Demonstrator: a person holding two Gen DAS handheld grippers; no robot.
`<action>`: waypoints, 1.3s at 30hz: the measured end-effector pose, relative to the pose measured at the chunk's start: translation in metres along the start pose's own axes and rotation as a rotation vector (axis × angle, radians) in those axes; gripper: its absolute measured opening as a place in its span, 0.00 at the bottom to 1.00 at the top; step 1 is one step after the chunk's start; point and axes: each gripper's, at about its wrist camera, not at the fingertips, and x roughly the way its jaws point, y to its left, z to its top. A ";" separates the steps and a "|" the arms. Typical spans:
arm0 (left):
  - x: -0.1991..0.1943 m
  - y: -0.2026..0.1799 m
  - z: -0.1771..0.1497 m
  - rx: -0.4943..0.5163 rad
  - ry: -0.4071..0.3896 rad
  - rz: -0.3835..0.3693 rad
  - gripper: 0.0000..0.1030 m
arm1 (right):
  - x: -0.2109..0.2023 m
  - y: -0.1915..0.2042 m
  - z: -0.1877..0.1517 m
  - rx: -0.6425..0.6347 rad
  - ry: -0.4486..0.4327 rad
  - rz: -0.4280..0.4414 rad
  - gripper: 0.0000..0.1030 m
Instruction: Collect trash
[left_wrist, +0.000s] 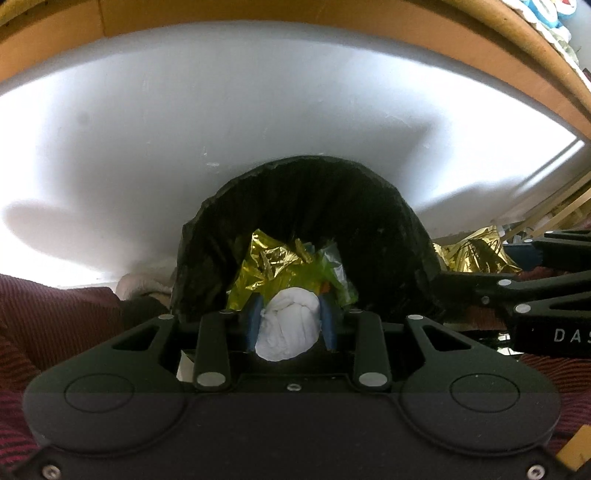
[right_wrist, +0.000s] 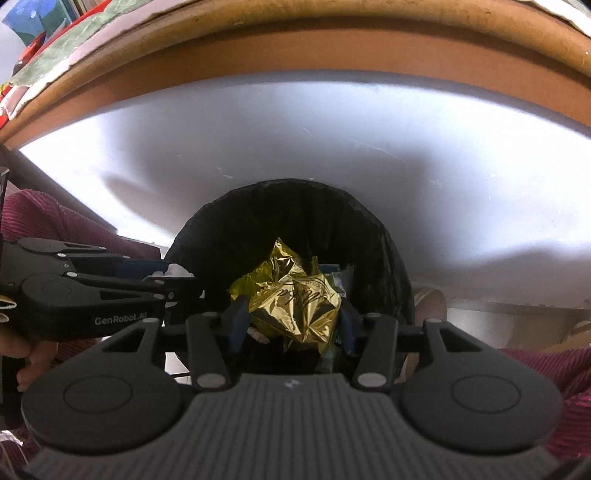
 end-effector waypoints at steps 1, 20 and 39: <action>0.000 0.000 0.000 -0.002 0.003 0.000 0.29 | 0.003 0.000 0.001 0.002 0.001 -0.001 0.53; 0.003 -0.003 0.001 -0.013 0.025 0.003 0.66 | 0.000 -0.002 0.001 0.016 -0.007 -0.009 0.71; 0.006 -0.005 -0.001 -0.033 0.036 0.014 0.85 | -0.003 -0.003 0.001 0.048 -0.019 -0.032 0.83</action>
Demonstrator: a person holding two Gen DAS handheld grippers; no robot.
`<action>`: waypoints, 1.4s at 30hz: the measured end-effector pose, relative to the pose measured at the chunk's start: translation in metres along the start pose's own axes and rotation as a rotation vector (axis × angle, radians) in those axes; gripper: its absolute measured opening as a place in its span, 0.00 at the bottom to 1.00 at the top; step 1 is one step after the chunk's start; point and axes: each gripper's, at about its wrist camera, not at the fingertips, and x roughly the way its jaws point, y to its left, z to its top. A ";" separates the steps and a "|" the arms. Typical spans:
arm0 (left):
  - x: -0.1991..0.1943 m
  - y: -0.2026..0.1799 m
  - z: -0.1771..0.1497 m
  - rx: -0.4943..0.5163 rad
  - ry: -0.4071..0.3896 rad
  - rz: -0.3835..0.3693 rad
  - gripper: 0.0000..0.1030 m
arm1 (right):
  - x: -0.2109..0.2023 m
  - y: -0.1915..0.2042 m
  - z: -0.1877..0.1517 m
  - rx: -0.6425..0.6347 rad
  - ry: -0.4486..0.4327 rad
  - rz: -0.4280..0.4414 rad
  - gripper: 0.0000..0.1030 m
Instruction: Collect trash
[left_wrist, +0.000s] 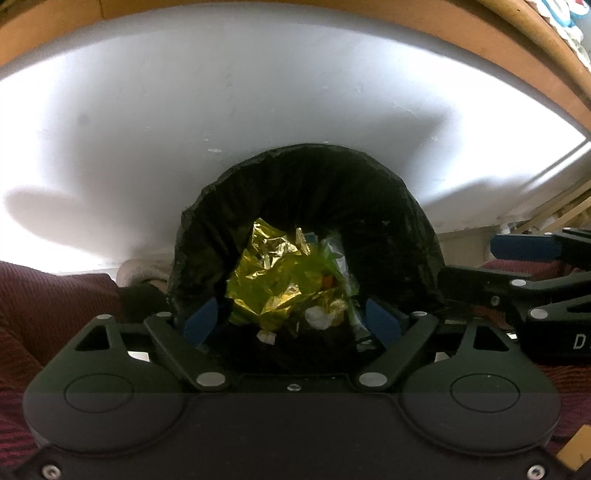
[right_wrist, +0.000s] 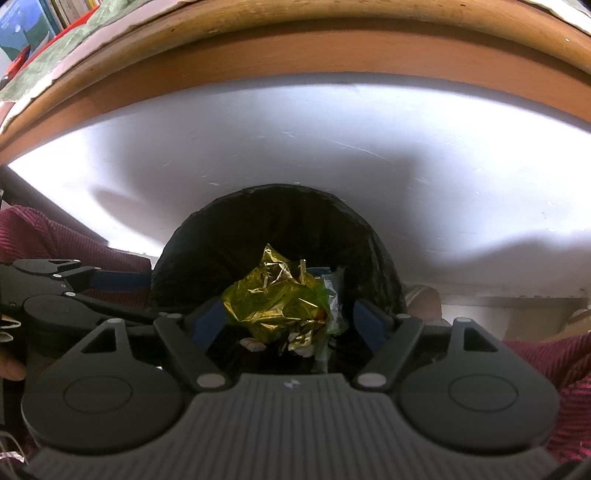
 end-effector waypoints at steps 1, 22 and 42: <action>0.001 0.000 0.000 -0.005 0.005 -0.003 0.85 | 0.000 0.000 0.000 0.002 0.000 -0.001 0.83; -0.001 0.000 0.000 -0.003 0.001 0.011 0.85 | 0.002 0.000 -0.001 0.018 -0.001 -0.016 0.86; 0.000 0.003 0.002 -0.001 -0.005 0.022 0.89 | 0.003 0.000 -0.001 0.020 0.001 -0.014 0.86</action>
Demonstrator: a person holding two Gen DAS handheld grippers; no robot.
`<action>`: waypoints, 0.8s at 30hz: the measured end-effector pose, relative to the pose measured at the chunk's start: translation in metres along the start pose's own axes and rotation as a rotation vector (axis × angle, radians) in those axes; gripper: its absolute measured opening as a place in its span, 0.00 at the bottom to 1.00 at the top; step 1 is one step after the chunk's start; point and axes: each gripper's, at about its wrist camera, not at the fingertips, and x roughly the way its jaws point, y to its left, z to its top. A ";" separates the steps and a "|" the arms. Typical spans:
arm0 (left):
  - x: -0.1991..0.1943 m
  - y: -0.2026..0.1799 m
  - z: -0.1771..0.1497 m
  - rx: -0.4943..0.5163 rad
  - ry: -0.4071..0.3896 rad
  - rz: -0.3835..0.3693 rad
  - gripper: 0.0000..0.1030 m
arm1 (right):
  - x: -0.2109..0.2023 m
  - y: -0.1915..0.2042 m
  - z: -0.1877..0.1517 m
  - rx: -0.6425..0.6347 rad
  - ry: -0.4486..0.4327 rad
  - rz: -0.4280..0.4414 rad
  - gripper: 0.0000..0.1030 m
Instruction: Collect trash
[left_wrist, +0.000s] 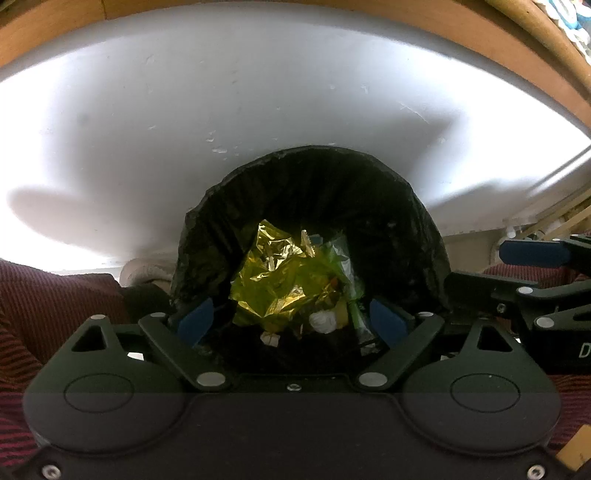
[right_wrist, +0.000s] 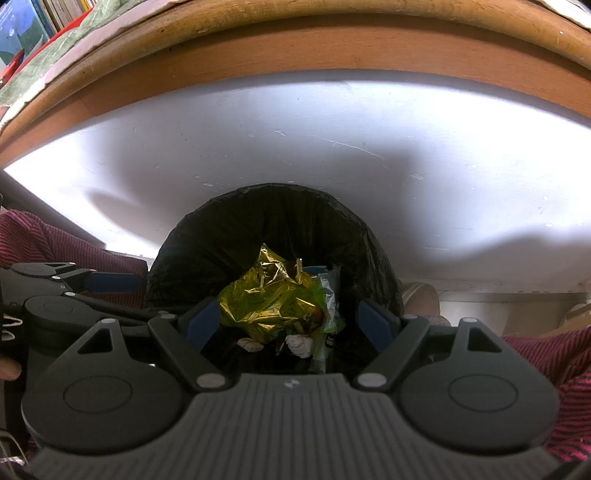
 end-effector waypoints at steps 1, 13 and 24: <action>0.000 0.000 0.000 0.001 0.000 0.001 0.89 | 0.000 0.000 0.000 0.001 0.000 0.000 0.86; 0.002 0.000 -0.001 -0.004 -0.004 0.015 0.89 | 0.000 -0.001 0.000 -0.002 0.000 0.002 0.86; 0.002 -0.002 -0.001 0.011 -0.006 0.011 0.90 | 0.000 0.001 0.000 -0.001 0.001 0.001 0.86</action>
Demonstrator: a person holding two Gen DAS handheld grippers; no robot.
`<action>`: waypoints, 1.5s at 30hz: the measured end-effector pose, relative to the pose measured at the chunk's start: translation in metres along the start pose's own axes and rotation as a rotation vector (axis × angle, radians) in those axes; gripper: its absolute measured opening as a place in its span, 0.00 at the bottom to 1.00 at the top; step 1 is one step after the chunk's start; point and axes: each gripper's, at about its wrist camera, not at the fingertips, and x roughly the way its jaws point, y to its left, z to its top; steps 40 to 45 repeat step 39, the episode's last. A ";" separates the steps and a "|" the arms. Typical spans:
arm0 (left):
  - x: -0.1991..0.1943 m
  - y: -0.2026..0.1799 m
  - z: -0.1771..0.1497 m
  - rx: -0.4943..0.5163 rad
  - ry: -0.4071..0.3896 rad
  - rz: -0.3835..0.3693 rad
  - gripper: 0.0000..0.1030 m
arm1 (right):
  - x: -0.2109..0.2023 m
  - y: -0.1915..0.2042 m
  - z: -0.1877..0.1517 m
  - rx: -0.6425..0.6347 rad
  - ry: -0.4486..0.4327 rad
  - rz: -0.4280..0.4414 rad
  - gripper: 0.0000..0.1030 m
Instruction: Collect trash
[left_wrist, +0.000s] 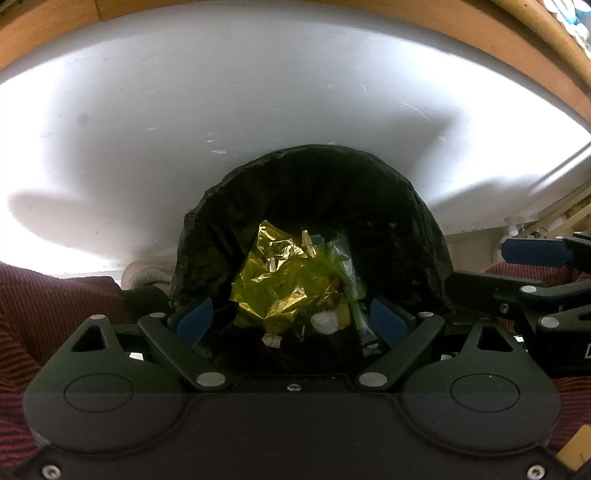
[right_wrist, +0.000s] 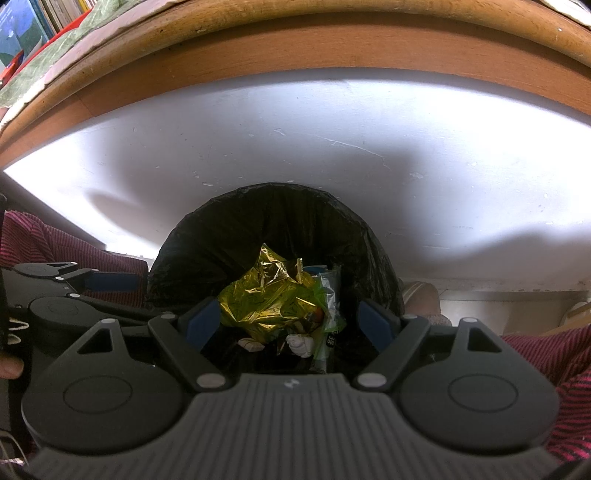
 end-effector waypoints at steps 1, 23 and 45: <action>0.000 0.000 0.000 0.000 -0.003 0.003 0.91 | 0.000 0.000 0.000 0.000 0.000 0.000 0.86; 0.001 0.003 -0.001 -0.008 -0.001 -0.006 0.99 | 0.001 -0.001 0.000 -0.001 0.000 0.000 0.86; 0.000 0.008 -0.001 -0.030 -0.011 -0.030 0.99 | 0.000 -0.002 0.001 0.002 -0.007 -0.004 0.86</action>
